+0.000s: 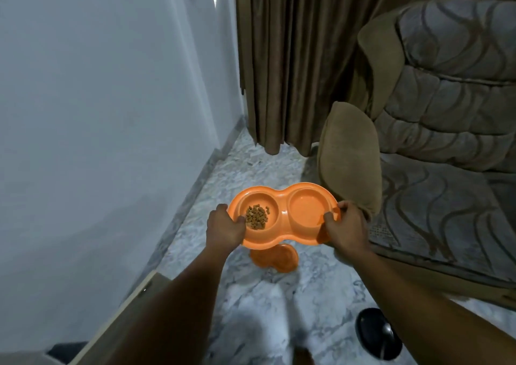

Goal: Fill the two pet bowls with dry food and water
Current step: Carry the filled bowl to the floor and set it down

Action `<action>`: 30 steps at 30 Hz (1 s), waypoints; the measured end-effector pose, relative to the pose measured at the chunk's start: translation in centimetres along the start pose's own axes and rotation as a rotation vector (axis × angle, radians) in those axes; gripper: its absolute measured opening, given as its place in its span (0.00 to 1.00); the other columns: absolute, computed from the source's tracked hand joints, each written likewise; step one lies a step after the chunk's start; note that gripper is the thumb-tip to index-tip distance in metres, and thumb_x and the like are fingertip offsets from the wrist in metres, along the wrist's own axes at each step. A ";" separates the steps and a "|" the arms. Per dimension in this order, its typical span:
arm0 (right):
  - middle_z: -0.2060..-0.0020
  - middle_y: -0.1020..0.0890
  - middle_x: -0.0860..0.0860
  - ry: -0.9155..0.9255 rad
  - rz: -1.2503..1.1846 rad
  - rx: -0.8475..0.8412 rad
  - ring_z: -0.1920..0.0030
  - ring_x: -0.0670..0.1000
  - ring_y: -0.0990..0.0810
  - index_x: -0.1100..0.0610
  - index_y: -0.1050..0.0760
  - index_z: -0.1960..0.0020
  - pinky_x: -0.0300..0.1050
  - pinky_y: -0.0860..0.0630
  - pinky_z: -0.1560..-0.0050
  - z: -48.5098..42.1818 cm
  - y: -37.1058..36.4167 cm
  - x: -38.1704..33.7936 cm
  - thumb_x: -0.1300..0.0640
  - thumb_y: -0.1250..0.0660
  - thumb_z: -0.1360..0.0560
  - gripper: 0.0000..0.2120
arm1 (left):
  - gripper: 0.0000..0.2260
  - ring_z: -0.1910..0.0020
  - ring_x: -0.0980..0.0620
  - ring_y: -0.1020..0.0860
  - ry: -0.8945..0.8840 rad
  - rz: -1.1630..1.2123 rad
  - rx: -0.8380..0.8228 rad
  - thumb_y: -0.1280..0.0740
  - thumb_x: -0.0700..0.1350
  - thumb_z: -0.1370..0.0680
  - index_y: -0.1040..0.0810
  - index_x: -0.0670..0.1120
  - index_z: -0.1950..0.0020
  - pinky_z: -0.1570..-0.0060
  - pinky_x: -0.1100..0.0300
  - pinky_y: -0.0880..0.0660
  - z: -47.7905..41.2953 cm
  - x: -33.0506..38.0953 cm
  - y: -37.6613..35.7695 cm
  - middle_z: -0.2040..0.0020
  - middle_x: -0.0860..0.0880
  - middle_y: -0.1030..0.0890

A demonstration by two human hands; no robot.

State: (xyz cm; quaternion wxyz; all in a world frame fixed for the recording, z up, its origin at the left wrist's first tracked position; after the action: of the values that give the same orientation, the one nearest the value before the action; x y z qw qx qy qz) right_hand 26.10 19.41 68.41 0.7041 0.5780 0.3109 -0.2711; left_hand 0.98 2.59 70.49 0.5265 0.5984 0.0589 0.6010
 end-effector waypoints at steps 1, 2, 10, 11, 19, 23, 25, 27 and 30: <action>0.41 0.23 0.59 -0.017 0.009 0.011 0.41 0.62 0.24 0.57 0.28 0.37 0.55 0.27 0.45 -1.5 -0.8 0.9 0.53 0.29 0.26 0.20 | 0.25 0.40 0.40 0.22 0.005 0.002 0.001 0.30 0.49 0.23 0.30 0.39 0.30 0.49 0.57 0.30 -1.6 -0.2 -1.7 0.40 0.40 0.20; 0.41 0.23 0.58 -0.028 0.021 0.020 0.41 0.62 0.24 0.57 0.28 0.37 0.55 0.26 0.45 -2.7 -1.5 1.6 0.53 0.29 0.26 0.20 | 0.27 0.40 0.40 0.22 0.014 0.009 0.000 0.30 0.50 0.24 0.30 0.40 0.29 0.47 0.55 0.28 -2.8 -0.5 -2.9 0.41 0.40 0.20; 0.41 0.23 0.59 -0.063 0.052 -0.014 0.40 0.62 0.23 0.58 0.28 0.38 0.55 0.26 0.42 -12.6 -13.0 11.6 0.54 0.28 0.26 0.19 | 0.30 0.38 0.42 0.22 0.012 -0.028 -0.041 0.29 0.52 0.25 0.32 0.42 0.27 0.38 0.49 0.27 -15.8 -7.2 -16.6 0.40 0.41 0.20; 0.40 0.23 0.59 -0.062 0.051 -0.013 0.40 0.62 0.23 0.58 0.28 0.38 0.56 0.26 0.41 -14.0 -15.3 13.6 0.54 0.28 0.26 0.19 | 0.30 0.39 0.42 0.22 0.000 -0.036 -0.053 0.29 0.53 0.25 0.32 0.42 0.27 0.38 0.49 0.27 -18.1 -8.6 -19.0 0.40 0.41 0.20; 0.42 0.20 0.61 -0.076 -0.003 0.034 0.40 0.63 0.22 0.61 0.27 0.38 0.56 0.25 0.41 -24.3 -32.7 29.1 0.55 0.28 0.26 0.20 | 0.32 0.37 0.41 0.23 -0.076 -0.027 -0.107 0.29 0.53 0.25 0.34 0.42 0.26 0.38 0.48 0.27 -33.5 -19.4 -36.8 0.39 0.41 0.20; 0.41 0.21 0.62 -0.114 -0.039 0.061 0.39 0.65 0.22 0.63 0.27 0.38 0.59 0.25 0.40 -28.4 -39.7 36.0 0.57 0.28 0.26 0.20 | 0.32 0.34 0.41 0.25 -0.130 -0.038 -0.138 0.29 0.52 0.24 0.36 0.42 0.25 0.37 0.49 0.28 -39.0 -23.7 -44.0 0.35 0.41 0.23; 0.41 0.21 0.62 -0.137 -0.055 0.077 0.39 0.65 0.23 0.63 0.27 0.38 0.57 0.26 0.40 -29.9 -42.1 38.7 0.57 0.29 0.25 0.19 | 0.32 0.35 0.41 0.25 -0.161 -0.065 -0.165 0.30 0.52 0.24 0.36 0.41 0.25 0.39 0.50 0.28 -41.1 -25.2 -46.7 0.35 0.41 0.23; 0.41 0.21 0.62 -0.163 -0.073 0.075 0.39 0.65 0.23 0.63 0.28 0.38 0.55 0.27 0.41 -31.1 -45.0 41.6 0.58 0.29 0.25 0.19 | 0.32 0.35 0.41 0.25 -0.179 -0.091 -0.188 0.29 0.52 0.24 0.36 0.42 0.25 0.40 0.51 0.27 -43.0 -27.1 -49.5 0.35 0.41 0.23; 0.42 0.20 0.63 -0.177 -0.082 0.070 0.39 0.65 0.23 0.62 0.28 0.39 0.55 0.26 0.41 -32.8 -48.3 44.6 0.58 0.29 0.26 0.18 | 0.32 0.36 0.42 0.24 -0.178 -0.098 -0.210 0.29 0.53 0.24 0.36 0.43 0.24 0.41 0.51 0.27 -45.6 -29.2 -52.5 0.35 0.41 0.23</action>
State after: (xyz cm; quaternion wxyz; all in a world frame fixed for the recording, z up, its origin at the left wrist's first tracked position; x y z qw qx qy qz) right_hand 15.66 41.70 -0.81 0.6965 0.5629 0.2614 -0.3602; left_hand -13.00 30.57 1.86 0.6181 0.5874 -0.0218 0.5220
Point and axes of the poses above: each hand's wrist, its own z-axis away from the middle knuckle, its own y-axis out of the back of the hand, x = y × z, the point moved 5 cm from there along -z, towards the middle knuckle
